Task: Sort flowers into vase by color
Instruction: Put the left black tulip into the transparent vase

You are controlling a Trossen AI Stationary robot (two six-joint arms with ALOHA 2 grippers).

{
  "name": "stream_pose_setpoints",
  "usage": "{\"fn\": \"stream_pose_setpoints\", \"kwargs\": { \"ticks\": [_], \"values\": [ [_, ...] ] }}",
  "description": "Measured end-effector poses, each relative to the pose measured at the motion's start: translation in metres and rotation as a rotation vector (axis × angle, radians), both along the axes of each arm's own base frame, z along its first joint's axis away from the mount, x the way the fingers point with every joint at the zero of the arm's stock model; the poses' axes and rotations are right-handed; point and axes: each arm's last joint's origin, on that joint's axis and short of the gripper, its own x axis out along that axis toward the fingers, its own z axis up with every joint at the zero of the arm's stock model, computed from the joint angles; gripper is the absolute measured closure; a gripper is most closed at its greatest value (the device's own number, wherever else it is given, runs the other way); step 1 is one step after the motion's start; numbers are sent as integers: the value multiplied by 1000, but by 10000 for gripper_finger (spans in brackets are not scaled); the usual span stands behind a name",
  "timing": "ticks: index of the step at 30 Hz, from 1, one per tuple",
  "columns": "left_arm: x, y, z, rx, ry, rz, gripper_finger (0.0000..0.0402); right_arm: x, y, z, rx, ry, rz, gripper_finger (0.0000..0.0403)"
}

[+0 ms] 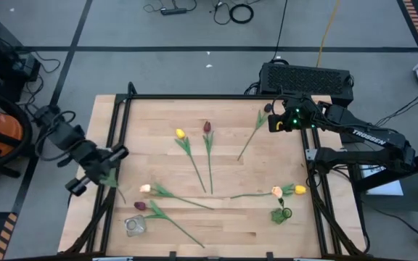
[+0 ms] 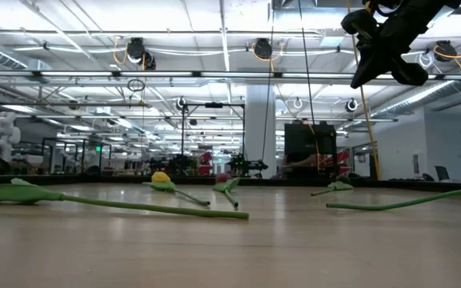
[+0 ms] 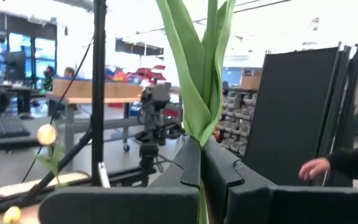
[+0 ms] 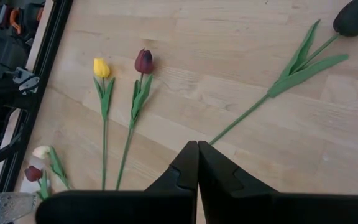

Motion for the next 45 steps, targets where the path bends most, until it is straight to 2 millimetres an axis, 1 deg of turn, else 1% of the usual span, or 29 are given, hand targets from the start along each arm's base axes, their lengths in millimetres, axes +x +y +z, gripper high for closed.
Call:
{"fn": "stream_pose_setpoints", "kwargs": {
  "ticks": [4, 6, 11, 16, 20, 26, 32, 34, 36, 41, 45],
  "values": [
    [-8, -3, 3, -17, -35, -54, 401, 0, 0, 0, 0, 0, 1, 403],
    [-10, -5, 3, -14, -40, -54, 401, 0, 0, 0, 0, 0, 0, 403],
    [-7, -12, 1, 6, -20, -20, 401, 0, 0, 0, 0, 0, 0, 403],
    [6, -32, -12, -31, -50, -48, 401, 0, 0, 0, 0, 0, 0, 403],
    [12, -42, -25, -58, -58, -29, 401, 0, 0, 0, 0, 0, 0, 403],
    [12, -48, -32, -41, -29, -33, 401, 0, 0, 0, 0, 0, 0, 403],
    [6, -56, -38, 1, 21, -74, 401, 0, 0, 0, 0, 0, 0, 403],
    [3, -57, -40, 7, 14, -70, 401, 0, 0, 0, 0, 0, 0, 403],
    [1, -58, -47, 2, 7, -48, 401, 0, 0, 0, 0, 0, 0, 403],
    [-2, -59, -74, -28, 7, -15, 401, 0, 0, 0, 0, 0, 1, 403],
    [-2, -58, -84, -48, -3, -16, 401, 0, 0, 0, 0, 0, 0, 403]
  ]
}}
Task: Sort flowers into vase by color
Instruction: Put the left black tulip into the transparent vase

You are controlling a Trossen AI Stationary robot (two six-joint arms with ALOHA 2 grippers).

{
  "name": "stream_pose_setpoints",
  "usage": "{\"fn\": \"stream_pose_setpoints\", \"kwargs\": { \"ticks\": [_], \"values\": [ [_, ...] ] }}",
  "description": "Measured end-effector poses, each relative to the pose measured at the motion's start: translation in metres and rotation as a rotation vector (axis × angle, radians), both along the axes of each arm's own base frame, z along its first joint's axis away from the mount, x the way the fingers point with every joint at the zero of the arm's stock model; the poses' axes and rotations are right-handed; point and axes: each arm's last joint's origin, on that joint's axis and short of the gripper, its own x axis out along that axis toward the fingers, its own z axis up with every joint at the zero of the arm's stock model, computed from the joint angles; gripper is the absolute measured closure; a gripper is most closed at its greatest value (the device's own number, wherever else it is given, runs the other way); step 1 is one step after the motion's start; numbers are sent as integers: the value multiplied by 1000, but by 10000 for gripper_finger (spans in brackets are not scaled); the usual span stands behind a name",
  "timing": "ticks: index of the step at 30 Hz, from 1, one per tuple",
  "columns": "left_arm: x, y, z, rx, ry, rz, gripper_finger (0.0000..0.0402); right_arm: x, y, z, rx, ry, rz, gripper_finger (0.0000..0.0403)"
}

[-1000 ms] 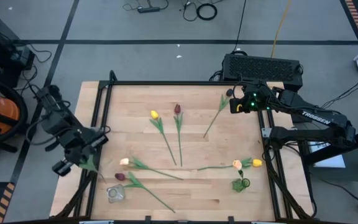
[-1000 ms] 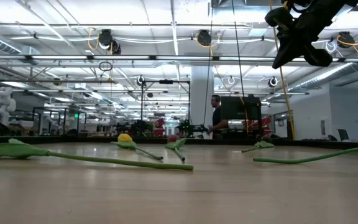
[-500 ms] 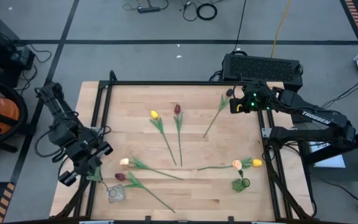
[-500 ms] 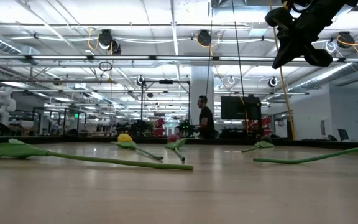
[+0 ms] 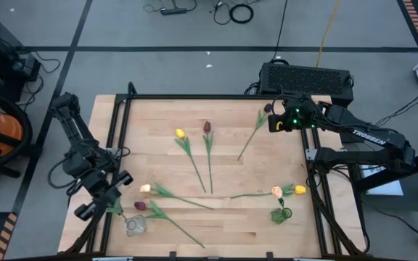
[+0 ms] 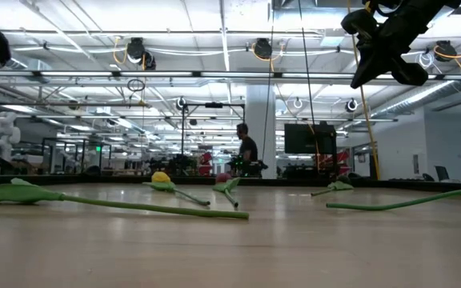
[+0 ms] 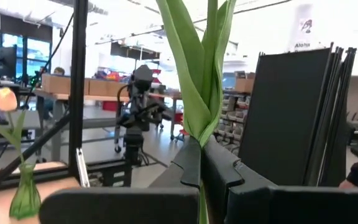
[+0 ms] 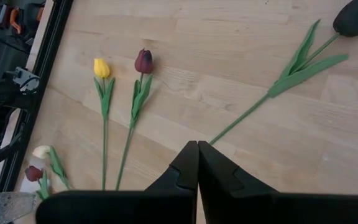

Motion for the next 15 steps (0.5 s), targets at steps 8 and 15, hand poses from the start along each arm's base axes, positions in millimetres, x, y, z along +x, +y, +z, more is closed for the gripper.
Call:
{"fn": "stream_pose_setpoints", "kwargs": {
  "ticks": [8, 15],
  "values": [
    [1, -3, -14, 73, 93, -16, 401, 0, 0, 0, 0, 0, 0, 403],
    [2, -4, -22, 148, 131, -15, 395, 0, 0, 0, 0, 0, 0, 403]
  ]
}}
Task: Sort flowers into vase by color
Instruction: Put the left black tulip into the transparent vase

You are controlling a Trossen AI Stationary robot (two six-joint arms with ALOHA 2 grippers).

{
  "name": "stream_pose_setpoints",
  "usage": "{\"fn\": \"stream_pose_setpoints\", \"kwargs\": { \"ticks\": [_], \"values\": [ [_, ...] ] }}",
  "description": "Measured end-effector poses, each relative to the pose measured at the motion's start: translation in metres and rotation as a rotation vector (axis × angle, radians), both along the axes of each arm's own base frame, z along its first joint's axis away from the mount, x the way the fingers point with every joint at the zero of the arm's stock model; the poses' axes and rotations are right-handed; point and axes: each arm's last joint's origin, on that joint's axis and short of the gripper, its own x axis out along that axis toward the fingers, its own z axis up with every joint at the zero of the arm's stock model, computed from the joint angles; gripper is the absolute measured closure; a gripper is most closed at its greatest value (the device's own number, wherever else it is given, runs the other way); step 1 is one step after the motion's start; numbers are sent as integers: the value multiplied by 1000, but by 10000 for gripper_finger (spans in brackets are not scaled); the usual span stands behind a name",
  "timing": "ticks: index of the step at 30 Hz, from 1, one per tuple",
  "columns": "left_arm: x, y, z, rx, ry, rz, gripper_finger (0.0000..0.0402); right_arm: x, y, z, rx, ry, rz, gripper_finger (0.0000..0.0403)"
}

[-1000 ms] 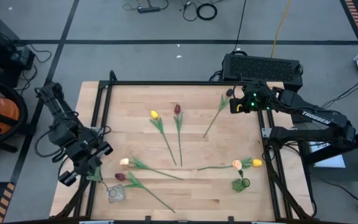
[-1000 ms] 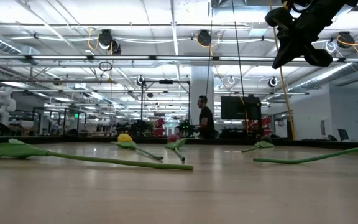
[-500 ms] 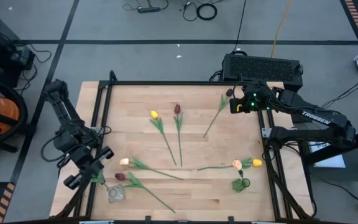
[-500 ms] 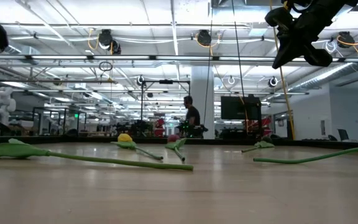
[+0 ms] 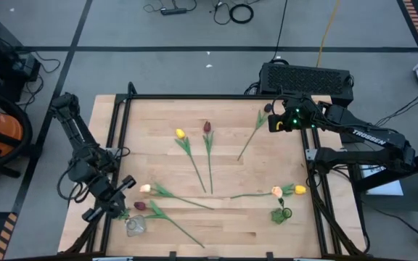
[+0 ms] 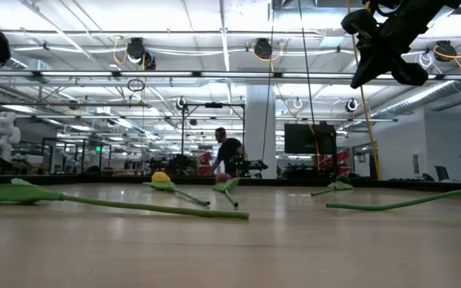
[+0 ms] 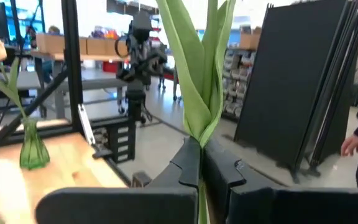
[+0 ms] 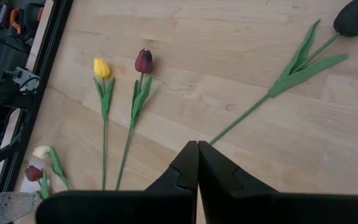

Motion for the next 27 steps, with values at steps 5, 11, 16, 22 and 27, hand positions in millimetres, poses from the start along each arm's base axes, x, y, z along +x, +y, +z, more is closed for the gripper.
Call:
{"fn": "stream_pose_setpoints", "kwargs": {
  "ticks": [5, 11, 16, 22, 27],
  "values": [
    [0, 1, -12, 17, 15, -3, 394, 0, 0, 0, 0, 0, 0, 403],
    [-2, 3, -31, -12, 29, -5, 392, 0, 0, 0, 0, 0, 0, 403],
    [-2, 3, -38, 33, 54, -5, 392, 0, 0, 0, 0, 0, 0, 403],
    [-2, 3, -39, 41, 59, -5, 390, 0, 0, 0, 0, 0, 0, 403],
    [-2, 3, -39, 41, 60, -5, 356, 0, 0, 0, 0, 0, 0, 403]
  ]
}}
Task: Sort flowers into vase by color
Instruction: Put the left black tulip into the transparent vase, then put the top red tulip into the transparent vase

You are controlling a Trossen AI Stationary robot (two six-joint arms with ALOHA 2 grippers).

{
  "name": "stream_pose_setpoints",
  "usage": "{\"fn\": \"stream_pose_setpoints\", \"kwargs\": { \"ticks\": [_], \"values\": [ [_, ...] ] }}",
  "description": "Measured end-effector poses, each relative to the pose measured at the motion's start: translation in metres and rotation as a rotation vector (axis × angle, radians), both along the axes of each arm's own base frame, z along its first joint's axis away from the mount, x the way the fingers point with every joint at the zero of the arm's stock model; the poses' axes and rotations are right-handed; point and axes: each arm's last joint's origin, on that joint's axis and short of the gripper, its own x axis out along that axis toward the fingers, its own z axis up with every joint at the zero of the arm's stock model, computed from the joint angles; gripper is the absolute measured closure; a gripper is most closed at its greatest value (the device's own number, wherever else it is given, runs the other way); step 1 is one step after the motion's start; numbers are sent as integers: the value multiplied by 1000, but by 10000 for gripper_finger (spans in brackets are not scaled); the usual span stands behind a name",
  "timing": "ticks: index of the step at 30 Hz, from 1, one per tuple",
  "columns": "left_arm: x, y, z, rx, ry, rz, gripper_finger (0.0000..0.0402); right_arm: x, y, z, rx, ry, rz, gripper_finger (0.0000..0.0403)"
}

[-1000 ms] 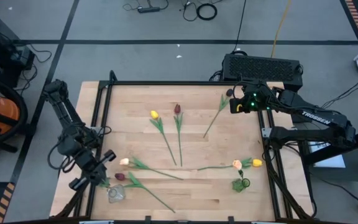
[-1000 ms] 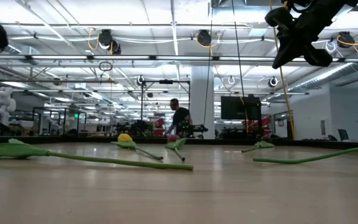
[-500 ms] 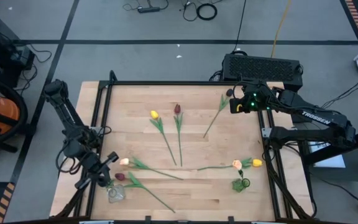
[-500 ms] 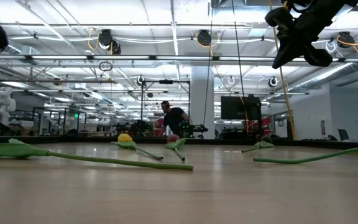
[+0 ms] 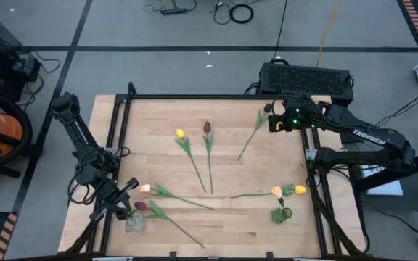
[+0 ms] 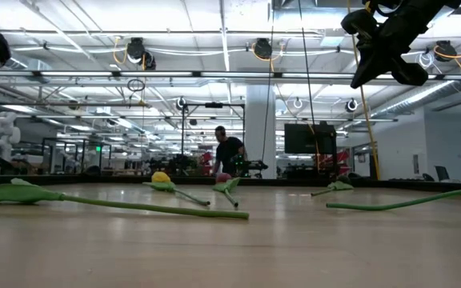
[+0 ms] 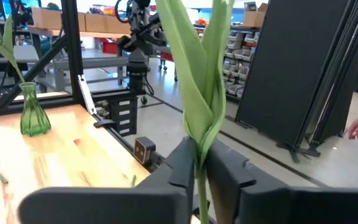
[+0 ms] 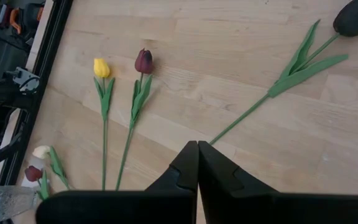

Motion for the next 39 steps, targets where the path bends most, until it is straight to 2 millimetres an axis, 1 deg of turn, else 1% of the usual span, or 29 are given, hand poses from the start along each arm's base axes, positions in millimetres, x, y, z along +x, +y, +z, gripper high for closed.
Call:
{"fn": "stream_pose_setpoints", "kwargs": {
  "ticks": [5, 9, 13, 18, 21, 25, 27, 30, 35, 39],
  "values": [
    [-1, -1, 3, -23, -14, -47, 305, 0, 0, 0, 0, 0, 0, 403],
    [-2, -1, 6, -48, -31, -71, 283, 0, 0, 0, 0, 0, 0, 403],
    [-1, -2, 12, -33, -21, -74, 279, 0, 0, 0, 0, 0, 0, 403],
    [-2, 0, 17, 79, 48, -75, 279, 0, 0, 0, 0, 0, 0, 403],
    [-4, 3, 26, 154, 94, -75, 279, 0, 0, 0, 0, 0, 0, 403],
    [-8, 11, 43, 240, 145, -60, 278, 0, 0, 0, 0, 0, 0, 403],
    [-9, 16, 52, 293, 171, -15, 278, 0, 0, 0, 0, 0, 0, 403],
    [-10, 27, 64, 338, 215, 122, 278, 0, 0, 0, 0, 0, 0, 403],
    [-3, 38, 77, 295, 215, 382, 278, 0, 0, 0, 0, 0, 0, 403],
    [3, 44, 78, 277, 214, 497, 278, 0, 0, 0, 0, 0, 0, 403]
  ]
}}
